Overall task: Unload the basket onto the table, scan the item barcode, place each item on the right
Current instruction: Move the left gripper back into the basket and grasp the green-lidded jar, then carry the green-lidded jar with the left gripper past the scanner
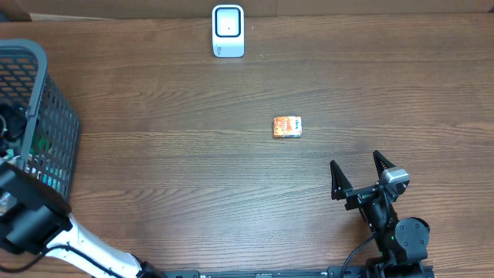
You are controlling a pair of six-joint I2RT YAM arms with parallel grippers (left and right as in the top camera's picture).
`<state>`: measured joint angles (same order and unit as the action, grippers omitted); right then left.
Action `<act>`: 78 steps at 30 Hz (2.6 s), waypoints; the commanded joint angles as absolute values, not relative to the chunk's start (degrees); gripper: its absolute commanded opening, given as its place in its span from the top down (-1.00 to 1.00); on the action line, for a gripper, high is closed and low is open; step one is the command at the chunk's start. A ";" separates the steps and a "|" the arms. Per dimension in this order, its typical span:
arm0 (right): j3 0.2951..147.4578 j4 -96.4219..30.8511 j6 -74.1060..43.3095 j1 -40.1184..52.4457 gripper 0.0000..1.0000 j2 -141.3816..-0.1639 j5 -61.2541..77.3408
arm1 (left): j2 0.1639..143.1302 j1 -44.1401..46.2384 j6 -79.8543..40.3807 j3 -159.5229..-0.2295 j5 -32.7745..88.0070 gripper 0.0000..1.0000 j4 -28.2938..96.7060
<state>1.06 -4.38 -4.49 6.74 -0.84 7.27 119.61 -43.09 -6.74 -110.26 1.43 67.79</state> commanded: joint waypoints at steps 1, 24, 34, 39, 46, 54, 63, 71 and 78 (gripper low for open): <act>0.47 -4.19 -4.62 6.79 -1.00 -0.16 7.38 | 123.57 -42.44 -4.64 -110.74 1.48 -0.75 68.10; 0.47 -4.19 -4.62 6.79 -1.00 -0.16 7.38 | 125.86 -40.14 -4.27 -111.66 0.86 0.42 70.24; 0.47 -4.19 -4.62 6.79 -1.00 -0.16 7.38 | 125.86 -40.16 -9.08 -132.51 0.91 0.39 82.50; 0.47 -4.19 -4.62 6.79 -1.00 -0.16 7.38 | 125.84 -40.16 -14.09 -153.32 2.55 0.38 91.13; 0.47 -4.19 -4.62 6.79 -1.00 -0.16 7.38 | 125.82 -39.62 -17.65 -175.39 21.39 0.39 95.15; 0.47 -4.19 -4.62 6.79 -1.00 -0.16 7.38 | 123.70 -28.67 -15.66 -180.00 34.13 0.40 93.25; 0.47 -4.19 -4.62 6.79 -1.00 -0.16 7.38 | 125.10 -5.89 2.72 -178.95 18.33 0.38 95.74; 0.47 -4.19 -4.62 6.79 -1.00 -0.16 7.38 | 130.58 7.42 14.20 -170.74 16.32 0.32 94.87; 0.47 -4.19 -4.62 6.79 -0.99 -0.16 7.38 | 139.41 13.10 23.03 -167.30 16.21 0.31 95.15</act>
